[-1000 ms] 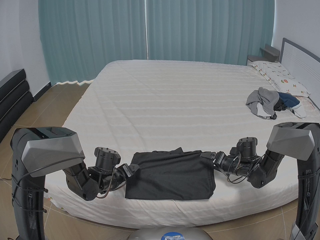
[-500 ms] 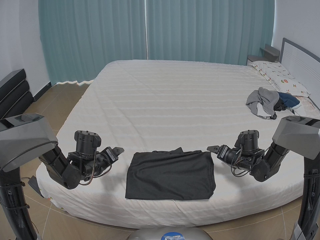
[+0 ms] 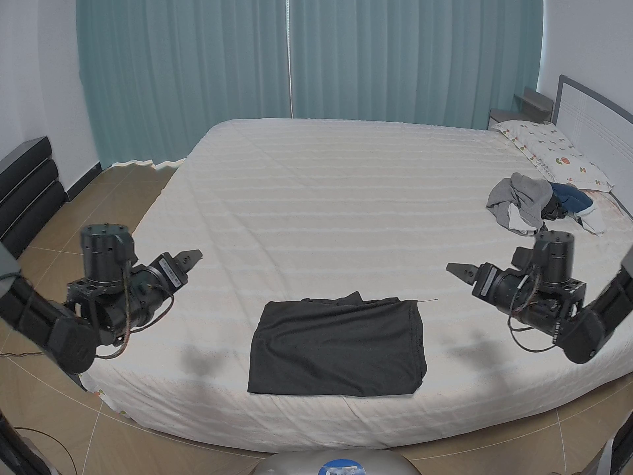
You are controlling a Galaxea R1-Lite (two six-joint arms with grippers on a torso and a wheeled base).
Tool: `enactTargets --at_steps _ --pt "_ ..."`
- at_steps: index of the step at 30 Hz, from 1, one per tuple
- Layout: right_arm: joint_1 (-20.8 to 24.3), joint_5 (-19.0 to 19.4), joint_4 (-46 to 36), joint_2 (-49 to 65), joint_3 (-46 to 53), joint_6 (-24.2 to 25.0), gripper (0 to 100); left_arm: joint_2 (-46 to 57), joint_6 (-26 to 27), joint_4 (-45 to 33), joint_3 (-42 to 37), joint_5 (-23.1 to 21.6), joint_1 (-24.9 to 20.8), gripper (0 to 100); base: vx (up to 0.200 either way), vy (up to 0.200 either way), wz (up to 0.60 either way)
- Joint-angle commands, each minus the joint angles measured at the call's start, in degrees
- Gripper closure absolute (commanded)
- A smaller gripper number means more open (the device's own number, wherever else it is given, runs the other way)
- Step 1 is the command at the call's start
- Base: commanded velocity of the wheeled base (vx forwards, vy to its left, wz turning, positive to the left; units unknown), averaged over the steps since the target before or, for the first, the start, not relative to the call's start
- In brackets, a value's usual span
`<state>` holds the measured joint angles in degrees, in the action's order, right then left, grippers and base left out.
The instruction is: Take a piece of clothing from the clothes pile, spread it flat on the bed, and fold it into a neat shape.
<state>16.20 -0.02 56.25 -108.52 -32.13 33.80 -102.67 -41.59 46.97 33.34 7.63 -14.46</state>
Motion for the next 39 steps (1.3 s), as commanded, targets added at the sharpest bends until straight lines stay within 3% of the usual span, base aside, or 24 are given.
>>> enactTargets --at_steps 1,10,14,17,21,26,27,31,34,39 --pt "-0.1 -4.4 -0.1 24.0 10.9 -9.2 0 20.0 7.6 0.1 -9.6 5.1 0.7 0 0.0 0.0 0.0" --pt "-2.4 -4.2 -6.7 44.4 18.4 -20.4 0 34.9 17.7 -0.1 -15.2 7.2 0.9 0 0.0 0.0 0.0" --pt "-4.7 -4.6 -15.2 54.3 20.0 -26.0 0 42.4 25.3 -0.2 -18.3 11.3 0.9 0 0.0 0.0 0.0" --pt "-10.3 -4.3 -23.7 59.7 20.2 -29.5 0 47.0 29.6 -0.7 -20.2 13.3 0.8 0 0.0 0.0 0.0" --pt "-13.6 -3.6 -35.2 68.4 19.3 -30.6 0 54.4 33.6 -4.2 -22.2 14.3 0.8 0 0.0 0.0 0.0" --pt "-13.3 -3.5 -46.8 79.4 18.4 -33.1 0 66.0 37.9 -15.0 -21.8 16.0 0.8 0 0.0 0.0 0.0" --pt "-13.3 -3.2 -51.4 84.4 18.1 -34.7 0 71.9 40.6 -20.7 -21.1 16.7 0.8 0 0.0 0.0 0.0" --pt "-12.9 -1.9 -57.5 91.0 16.2 -35.5 0 81.1 44.5 -29.7 -18.6 16.9 1.1 0 0.0 0.0 0.0" --pt "-13.6 -2.6 -64.8 95.8 12.2 -35.7 0 88.3 45.2 -41.5 -13.0 16.9 6.5 0 0.0 0.0 0.0" --pt "-15.4 -2.6 -74.1 101.4 8.7 -36.9 0 95.8 47.0 -51.5 -10.2 15.8 10.3 0 0.0 0.0 0.0"
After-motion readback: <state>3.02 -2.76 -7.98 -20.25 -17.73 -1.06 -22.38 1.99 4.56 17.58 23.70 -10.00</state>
